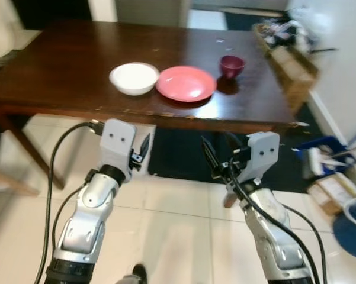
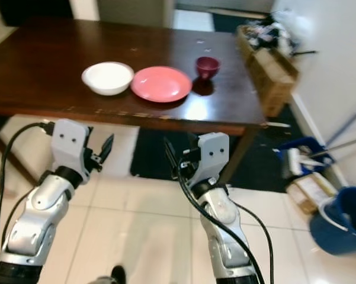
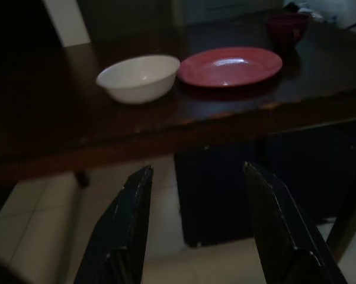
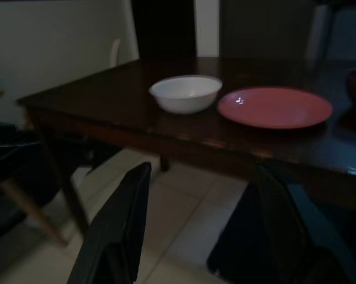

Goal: Setting the table

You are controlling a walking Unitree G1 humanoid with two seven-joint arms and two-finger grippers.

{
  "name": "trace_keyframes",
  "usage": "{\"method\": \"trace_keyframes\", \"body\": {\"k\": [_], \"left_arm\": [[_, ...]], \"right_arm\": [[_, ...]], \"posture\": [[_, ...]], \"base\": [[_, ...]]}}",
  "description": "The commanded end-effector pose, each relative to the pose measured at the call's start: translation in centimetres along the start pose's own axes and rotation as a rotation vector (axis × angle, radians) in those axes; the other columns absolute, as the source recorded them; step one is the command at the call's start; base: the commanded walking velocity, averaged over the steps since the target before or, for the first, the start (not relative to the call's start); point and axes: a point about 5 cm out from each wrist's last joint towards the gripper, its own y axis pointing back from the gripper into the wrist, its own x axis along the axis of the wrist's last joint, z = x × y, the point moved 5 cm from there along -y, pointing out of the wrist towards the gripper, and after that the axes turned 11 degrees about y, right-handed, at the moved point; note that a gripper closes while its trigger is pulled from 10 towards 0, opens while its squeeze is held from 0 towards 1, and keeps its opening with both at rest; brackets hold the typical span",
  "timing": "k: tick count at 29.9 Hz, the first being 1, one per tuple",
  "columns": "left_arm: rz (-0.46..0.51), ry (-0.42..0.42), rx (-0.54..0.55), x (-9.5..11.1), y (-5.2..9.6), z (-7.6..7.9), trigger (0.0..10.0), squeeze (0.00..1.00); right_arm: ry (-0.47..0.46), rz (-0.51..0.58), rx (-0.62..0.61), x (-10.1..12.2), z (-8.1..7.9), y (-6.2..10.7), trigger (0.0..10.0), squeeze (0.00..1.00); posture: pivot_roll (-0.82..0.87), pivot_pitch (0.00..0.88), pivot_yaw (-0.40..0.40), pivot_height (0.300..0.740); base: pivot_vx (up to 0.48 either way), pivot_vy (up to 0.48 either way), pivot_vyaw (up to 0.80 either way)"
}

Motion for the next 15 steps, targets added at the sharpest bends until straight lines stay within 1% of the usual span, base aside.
{"method": "trace_keyframes", "body": {"k": [1, 15], "left_arm": [[-0.011, -0.002, -0.024, -0.25, -0.14, 0.71, 10.0, 0.00], [-0.010, -0.003, -0.027, -0.21, -0.21, 0.70, 10.0, 0.00]], "right_arm": [[0.001, -0.014, -0.020, -0.39, 0.55, 0.31, 10.0, 0.00], [0.001, -0.012, -0.022, -0.36, 0.52, 0.26, 10.0, 0.00]], "posture": [[-0.13, 0.017, 0.024, 0.740], [-0.13, 0.015, 0.027, 0.740]], "base": [[-0.409, 0.000, 0.00], [-0.406, 0.000, 0.00]]}}
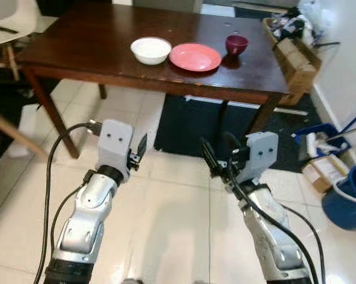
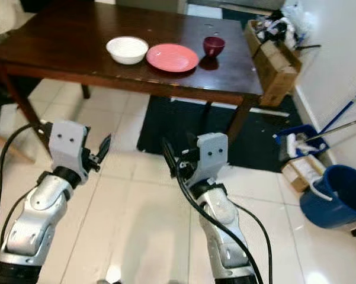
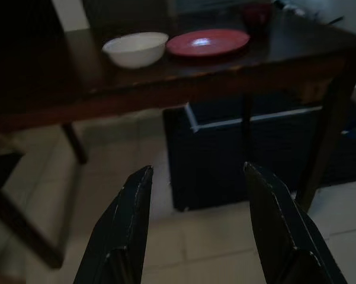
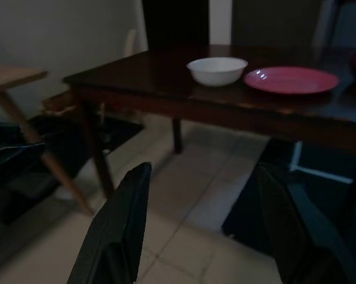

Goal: Setting the table

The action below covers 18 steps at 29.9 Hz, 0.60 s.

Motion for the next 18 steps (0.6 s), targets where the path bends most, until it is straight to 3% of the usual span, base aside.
{"method": "trace_keyframes", "body": {"k": [1, 14, 18], "left_arm": [[-0.018, 0.004, -0.019, -0.49, -0.02, 0.70, 10.0, 0.00], [-0.019, 0.006, -0.023, -0.52, -0.06, 0.85, 10.0, 0.00], [-0.027, 0.026, -0.033, -0.59, -0.06, 1.09, 10.0, 0.00]], "right_arm": [[0.006, -0.023, -0.023, -0.63, 0.66, 0.46, 10.0, 0.00], [-0.007, -0.023, -0.031, -0.61, 0.86, 0.50, 10.0, 0.00], [-0.008, -0.023, -0.031, -0.62, 0.87, 0.51, 10.0, 0.00]], "posture": [[-0.13, 0.015, 0.027, 0.740], [-0.13, 0.015, 0.027, 0.740], [-0.13, 0.015, 0.027, 0.740]], "base": [[-0.401, 0.000, 0.00], [-0.389, 0.000, 0.00], [0.000, 0.000, 0.00]]}}
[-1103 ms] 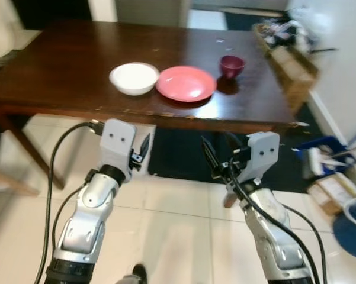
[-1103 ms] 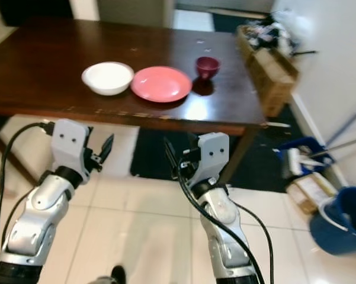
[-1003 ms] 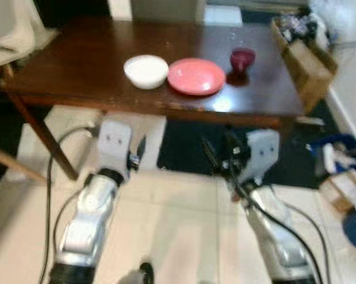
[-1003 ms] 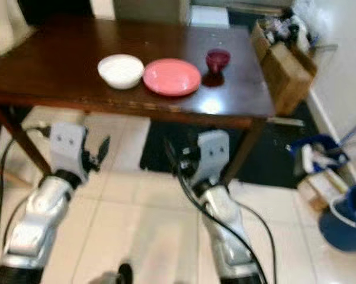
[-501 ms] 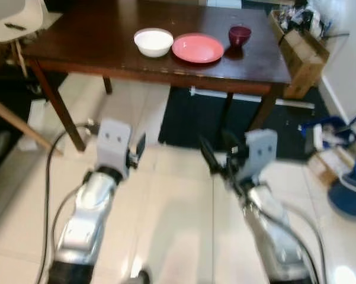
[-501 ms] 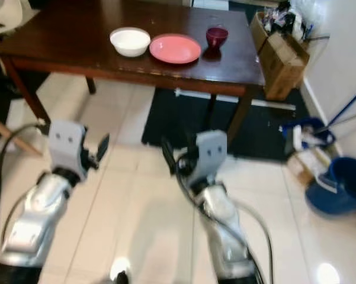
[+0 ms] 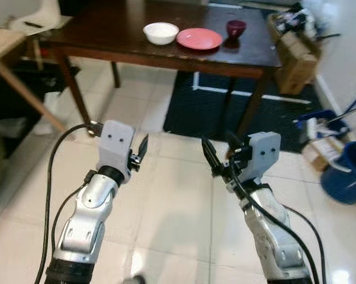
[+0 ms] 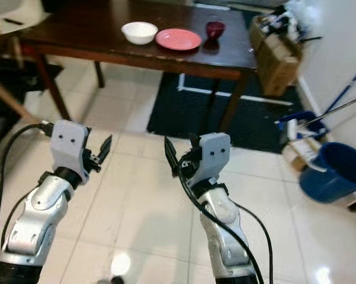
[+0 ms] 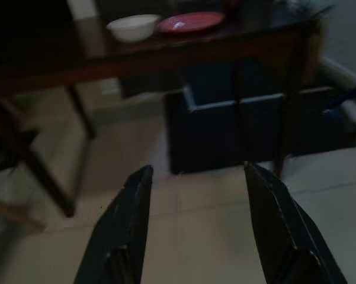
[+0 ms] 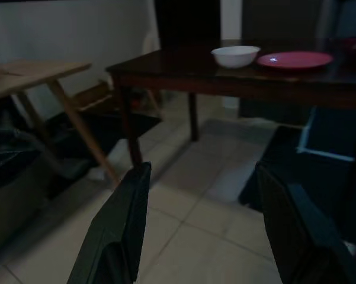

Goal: Setting the table

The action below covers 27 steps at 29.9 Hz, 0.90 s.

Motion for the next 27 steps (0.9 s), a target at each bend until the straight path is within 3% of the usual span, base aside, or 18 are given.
{"method": "trace_keyframes", "body": {"k": [1, 27], "left_arm": [[-0.011, 0.014, -0.033, -0.09, -0.07, 0.83, 10.0, 0.00], [-0.013, 0.000, -0.030, -0.11, -0.18, 0.79, 10.0, 0.00]], "right_arm": [[-0.006, -0.009, -0.015, -0.25, 0.36, 0.18, 10.0, 0.00], [-0.022, 0.004, -0.019, 0.11, 0.38, -0.04, 10.0, 0.00]], "posture": [[-0.13, 0.015, 0.027, 0.740], [-0.13, 0.012, 0.026, 0.740]], "base": [[0.000, 0.000, 0.00], [0.000, 0.000, 0.00]]}}
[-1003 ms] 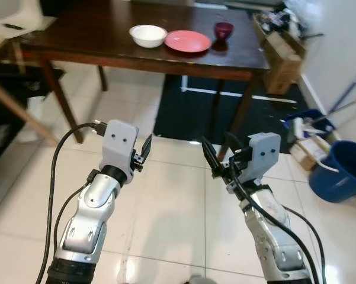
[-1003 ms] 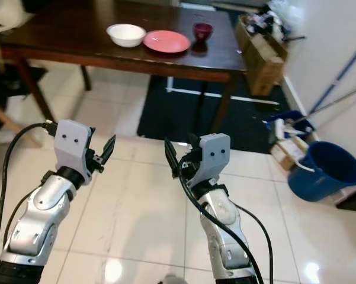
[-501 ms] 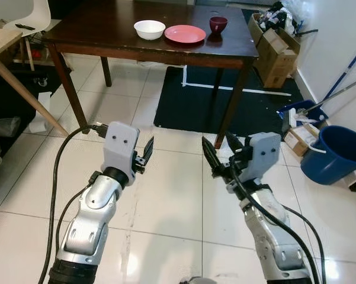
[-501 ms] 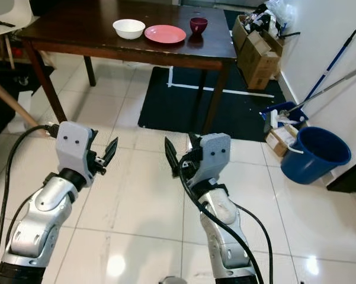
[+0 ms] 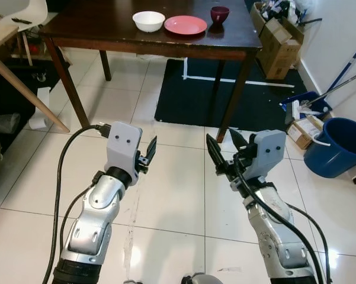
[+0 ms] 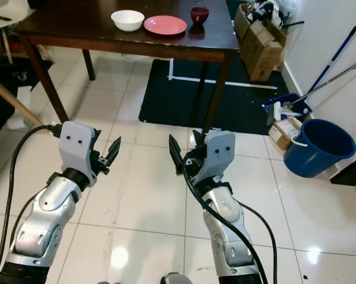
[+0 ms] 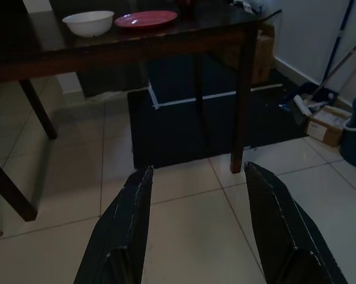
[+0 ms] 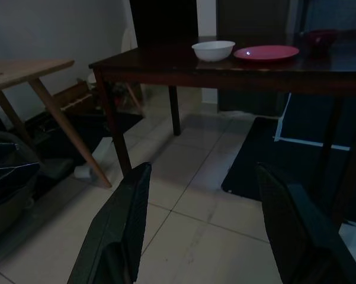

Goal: Setting the table

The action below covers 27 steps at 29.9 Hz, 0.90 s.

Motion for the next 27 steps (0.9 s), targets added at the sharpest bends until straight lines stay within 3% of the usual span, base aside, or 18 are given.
{"method": "trace_keyframes", "body": {"k": [1, 10, 19, 27], "left_arm": [[-0.010, -0.014, 0.004, -0.29, -0.02, -0.03, 10.0, 0.00], [-0.003, -0.027, 0.010, -0.33, -0.06, -0.10, 10.0, 0.00], [-0.003, -0.024, 0.012, -0.35, -0.06, -0.13, 10.0, 0.00], [0.003, -0.014, 0.000, -0.21, 0.03, 0.12, 10.0, 0.00]], "right_arm": [[-0.006, -0.008, 0.000, -0.16, 0.03, 0.08, 10.0, 0.00], [0.036, -0.005, 0.024, -0.14, -0.26, 0.00, 10.0, 0.00], [0.025, -0.003, 0.008, -0.07, 0.04, -0.12, 10.0, 0.00], [0.017, -0.003, -0.004, -0.07, 0.19, -0.11, 10.0, 0.00]], "posture": [[-0.13, 0.009, 0.025, 0.740], [-0.13, 0.006, 0.024, 0.740], [-0.13, 0.007, 0.026, 0.740], [-0.13, 0.011, 0.029, 0.740]], "base": [[0.000, 0.000, 0.00], [0.385, 0.000, 0.15], [0.454, 0.000, 0.79], [0.031, 0.000, 0.79]]}}
